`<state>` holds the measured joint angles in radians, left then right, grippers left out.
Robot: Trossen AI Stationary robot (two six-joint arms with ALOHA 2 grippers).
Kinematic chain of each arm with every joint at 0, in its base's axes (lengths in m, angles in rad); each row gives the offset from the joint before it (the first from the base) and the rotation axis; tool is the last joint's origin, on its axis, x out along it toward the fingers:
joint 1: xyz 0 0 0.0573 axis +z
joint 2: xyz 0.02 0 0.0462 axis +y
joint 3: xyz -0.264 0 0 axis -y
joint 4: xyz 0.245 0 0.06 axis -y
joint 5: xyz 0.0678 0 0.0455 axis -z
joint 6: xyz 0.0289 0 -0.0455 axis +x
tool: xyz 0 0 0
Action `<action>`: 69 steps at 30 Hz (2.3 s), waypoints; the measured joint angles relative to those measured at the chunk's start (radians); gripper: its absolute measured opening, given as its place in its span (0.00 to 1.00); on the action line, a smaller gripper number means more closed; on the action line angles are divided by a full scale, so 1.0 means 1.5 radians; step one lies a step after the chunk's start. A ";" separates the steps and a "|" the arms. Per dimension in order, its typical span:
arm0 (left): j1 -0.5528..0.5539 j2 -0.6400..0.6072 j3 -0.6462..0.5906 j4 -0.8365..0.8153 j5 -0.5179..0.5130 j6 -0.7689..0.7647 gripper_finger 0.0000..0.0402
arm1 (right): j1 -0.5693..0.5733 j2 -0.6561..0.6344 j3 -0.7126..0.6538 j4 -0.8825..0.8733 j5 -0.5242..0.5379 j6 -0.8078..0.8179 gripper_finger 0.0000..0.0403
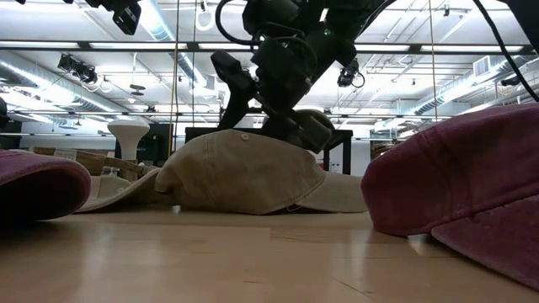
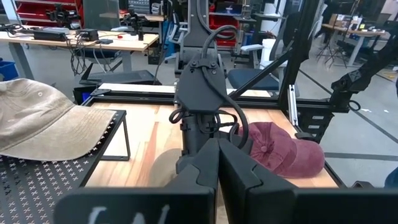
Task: Pick & Place hat
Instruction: Stack the right brown cap on the brown cap on the shelf
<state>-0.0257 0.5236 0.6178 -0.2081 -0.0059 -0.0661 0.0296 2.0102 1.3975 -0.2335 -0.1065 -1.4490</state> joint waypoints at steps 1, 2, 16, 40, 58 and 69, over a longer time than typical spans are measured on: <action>0.000 0.000 0.000 0.000 0.000 0.000 0.04 | 0.000 0.000 0.000 -0.004 -0.003 0.000 0.39; 0.000 0.000 0.000 0.000 0.000 0.000 0.04 | 0.000 0.000 0.000 -0.008 -0.007 0.000 0.36; 0.000 0.000 0.000 0.000 0.000 0.000 0.04 | -0.001 0.000 0.000 -0.020 -0.011 0.018 0.02; 0.000 0.000 0.000 0.001 0.000 0.000 0.04 | -0.001 -0.171 0.000 -0.164 0.014 0.102 0.02; 0.000 0.000 0.000 0.001 0.000 0.000 0.04 | -0.004 -0.349 0.049 -0.287 0.144 0.248 0.02; 0.000 0.000 0.000 0.001 0.000 0.000 0.04 | -0.006 -0.349 0.226 -0.383 0.276 0.343 0.02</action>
<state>-0.0254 0.5235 0.6179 -0.2073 -0.0057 -0.0663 0.0212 1.4863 1.7359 -0.8084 0.3068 -0.9340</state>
